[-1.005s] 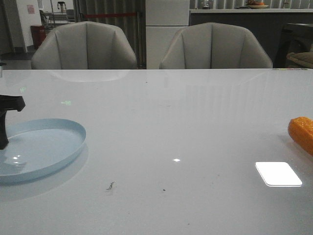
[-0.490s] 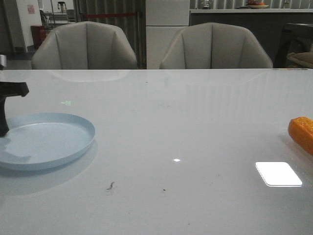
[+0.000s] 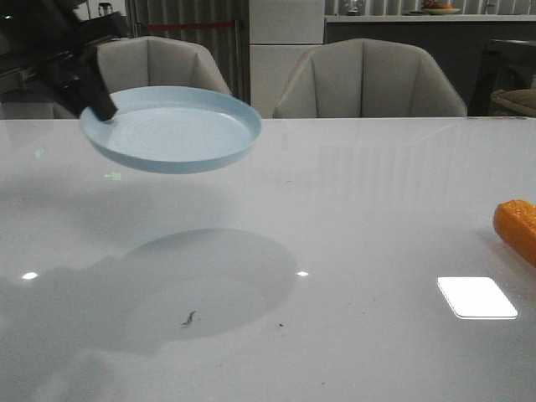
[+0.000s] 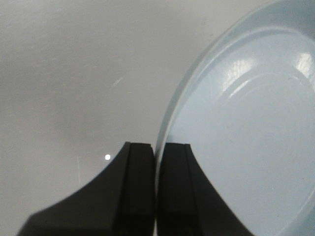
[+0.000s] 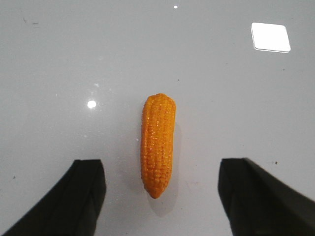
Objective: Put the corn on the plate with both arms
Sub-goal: 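Lift the plate and carry it toward the table center, then set the plate down, open the left gripper and raise it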
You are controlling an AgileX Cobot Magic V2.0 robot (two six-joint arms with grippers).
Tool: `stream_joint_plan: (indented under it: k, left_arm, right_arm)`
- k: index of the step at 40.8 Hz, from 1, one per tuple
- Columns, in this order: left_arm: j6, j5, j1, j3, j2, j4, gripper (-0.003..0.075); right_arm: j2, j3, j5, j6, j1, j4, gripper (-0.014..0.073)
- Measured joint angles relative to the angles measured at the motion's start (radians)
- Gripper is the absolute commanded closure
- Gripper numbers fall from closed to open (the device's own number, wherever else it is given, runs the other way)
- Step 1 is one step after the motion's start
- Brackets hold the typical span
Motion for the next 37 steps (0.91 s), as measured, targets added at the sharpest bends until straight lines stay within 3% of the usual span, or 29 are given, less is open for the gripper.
stream_joint_plan:
  k: [17,37]
  left_arm:
    - [0.007,-0.004,-0.199,-0.012,0.07,-0.012,0.0634]
    - [0.007,0.008,-0.262,-0.012,0.222,0.001,0.0622]
  right_arm:
    - [0.0,0.0,0.0,0.0,0.0,0.0,0.0011]
    - [0.0,0.0,0.0,0.0,0.0,0.0,0.0011]
